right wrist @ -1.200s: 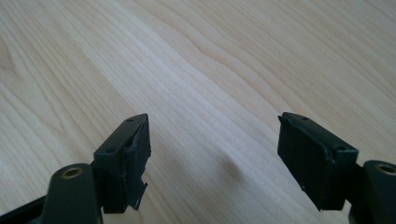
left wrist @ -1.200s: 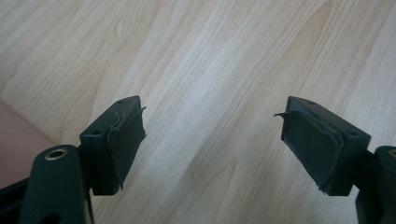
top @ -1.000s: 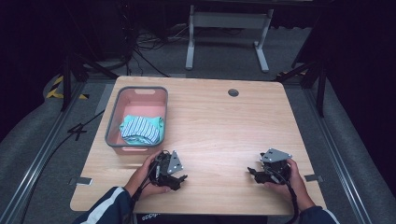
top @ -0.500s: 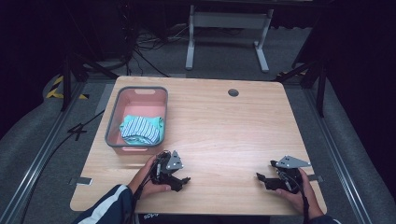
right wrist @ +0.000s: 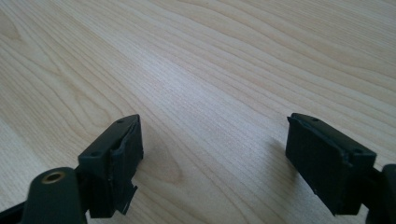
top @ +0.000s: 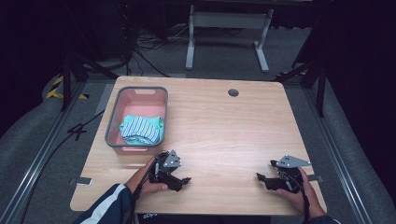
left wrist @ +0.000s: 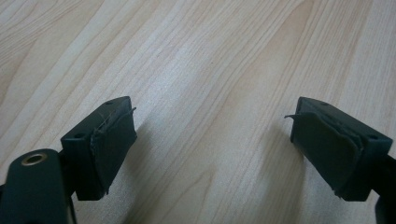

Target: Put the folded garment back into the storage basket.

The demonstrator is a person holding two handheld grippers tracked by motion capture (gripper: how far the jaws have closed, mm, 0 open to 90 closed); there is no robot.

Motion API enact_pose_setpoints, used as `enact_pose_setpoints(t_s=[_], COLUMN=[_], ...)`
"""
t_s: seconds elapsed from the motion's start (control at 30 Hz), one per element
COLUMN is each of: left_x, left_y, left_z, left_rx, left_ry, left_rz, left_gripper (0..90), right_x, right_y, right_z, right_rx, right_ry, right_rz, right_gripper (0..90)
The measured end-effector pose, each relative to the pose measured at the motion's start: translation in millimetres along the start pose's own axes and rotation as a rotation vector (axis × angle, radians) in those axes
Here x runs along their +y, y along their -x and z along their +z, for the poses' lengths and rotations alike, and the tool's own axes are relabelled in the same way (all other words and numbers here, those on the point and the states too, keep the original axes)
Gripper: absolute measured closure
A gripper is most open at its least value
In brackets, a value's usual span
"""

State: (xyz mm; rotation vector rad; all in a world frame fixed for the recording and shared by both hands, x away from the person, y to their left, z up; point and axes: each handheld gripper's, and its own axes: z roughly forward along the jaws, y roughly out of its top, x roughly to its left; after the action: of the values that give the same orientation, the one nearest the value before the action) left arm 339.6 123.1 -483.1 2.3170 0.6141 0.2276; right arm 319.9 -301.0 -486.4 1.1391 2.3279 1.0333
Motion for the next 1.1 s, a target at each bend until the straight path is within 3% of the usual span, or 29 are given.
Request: enact_pose_setpoints(t_s=[1.1], left_x=[1.0], left_y=[0.1], left_z=[0.8], left_rx=[-0.001], left_ry=[-0.006], left_rz=[0.001], left_gripper=[12.6], right_x=[0.1], right_y=[0.5], right_z=[0.2], right_rx=[0.003], right_ry=[0.0], right_rz=[-0.003], right_gripper=[19.3])
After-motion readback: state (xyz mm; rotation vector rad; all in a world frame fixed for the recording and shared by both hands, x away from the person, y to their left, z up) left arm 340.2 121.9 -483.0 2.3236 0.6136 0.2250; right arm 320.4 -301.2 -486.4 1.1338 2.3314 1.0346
